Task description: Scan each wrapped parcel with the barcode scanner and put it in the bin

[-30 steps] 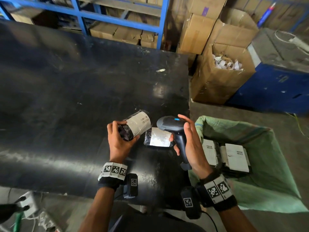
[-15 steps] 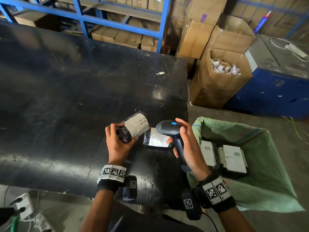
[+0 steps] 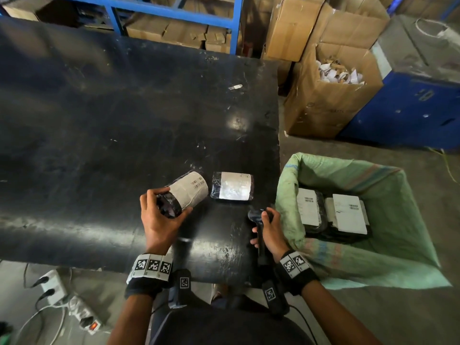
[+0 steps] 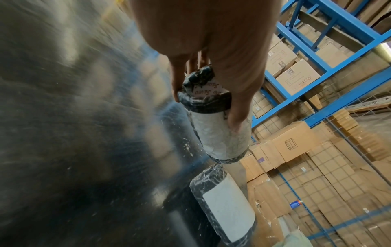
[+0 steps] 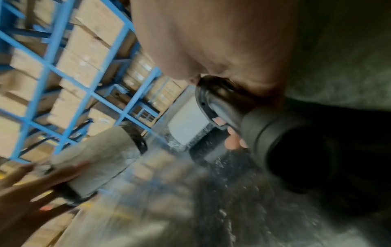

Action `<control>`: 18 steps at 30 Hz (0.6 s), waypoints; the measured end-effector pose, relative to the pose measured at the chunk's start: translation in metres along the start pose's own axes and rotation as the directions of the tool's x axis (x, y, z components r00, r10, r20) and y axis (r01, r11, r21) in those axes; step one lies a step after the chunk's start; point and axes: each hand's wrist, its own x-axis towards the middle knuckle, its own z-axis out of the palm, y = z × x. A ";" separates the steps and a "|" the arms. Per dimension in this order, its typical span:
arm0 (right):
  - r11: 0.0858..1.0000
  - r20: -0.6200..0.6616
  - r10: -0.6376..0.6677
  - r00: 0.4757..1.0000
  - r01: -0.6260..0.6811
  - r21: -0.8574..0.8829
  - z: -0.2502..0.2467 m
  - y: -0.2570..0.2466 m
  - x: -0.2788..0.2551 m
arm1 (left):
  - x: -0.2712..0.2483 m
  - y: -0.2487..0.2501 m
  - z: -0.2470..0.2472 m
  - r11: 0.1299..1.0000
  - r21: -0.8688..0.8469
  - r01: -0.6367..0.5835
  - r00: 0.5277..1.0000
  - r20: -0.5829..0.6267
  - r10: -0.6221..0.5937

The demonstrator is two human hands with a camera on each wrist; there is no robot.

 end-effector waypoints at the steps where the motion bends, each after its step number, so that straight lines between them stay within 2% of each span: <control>1: 0.999 -0.012 -0.012 1.000 0.012 0.034 0.003 0.004 0.005 | -0.002 0.001 0.000 1.000 0.003 0.003 1.000 0.014 -0.003; 4: 0.996 -0.012 -0.002 1.000 0.003 0.092 0.009 0.008 0.008 | -0.004 0.007 0.003 1.000 0.007 -0.008 0.999 0.054 0.007; 6: 0.998 -0.017 -0.001 1.000 0.002 0.063 0.010 0.002 0.002 | -0.005 0.013 0.006 1.000 0.000 -0.014 0.997 0.074 0.014; 11: 0.968 0.028 0.035 0.999 -0.027 -0.248 -0.008 -0.011 -0.007 | 0.001 0.020 0.009 0.993 -0.117 0.033 0.983 0.183 -0.011; 14: 0.931 0.149 -0.039 0.988 0.090 -0.354 -0.029 -0.030 -0.027 | 0.006 0.035 0.010 0.976 -0.201 0.082 0.960 0.279 -0.023; 16: 0.901 0.209 -0.166 0.964 0.234 -0.365 -0.044 -0.048 -0.043 | 0.008 0.050 0.013 0.955 -0.277 0.102 0.941 0.339 -0.002; 18: 0.859 0.237 -0.332 0.913 0.396 -0.324 -0.060 -0.068 -0.055 | 0.011 0.062 0.017 0.934 -0.340 0.112 0.911 0.410 0.040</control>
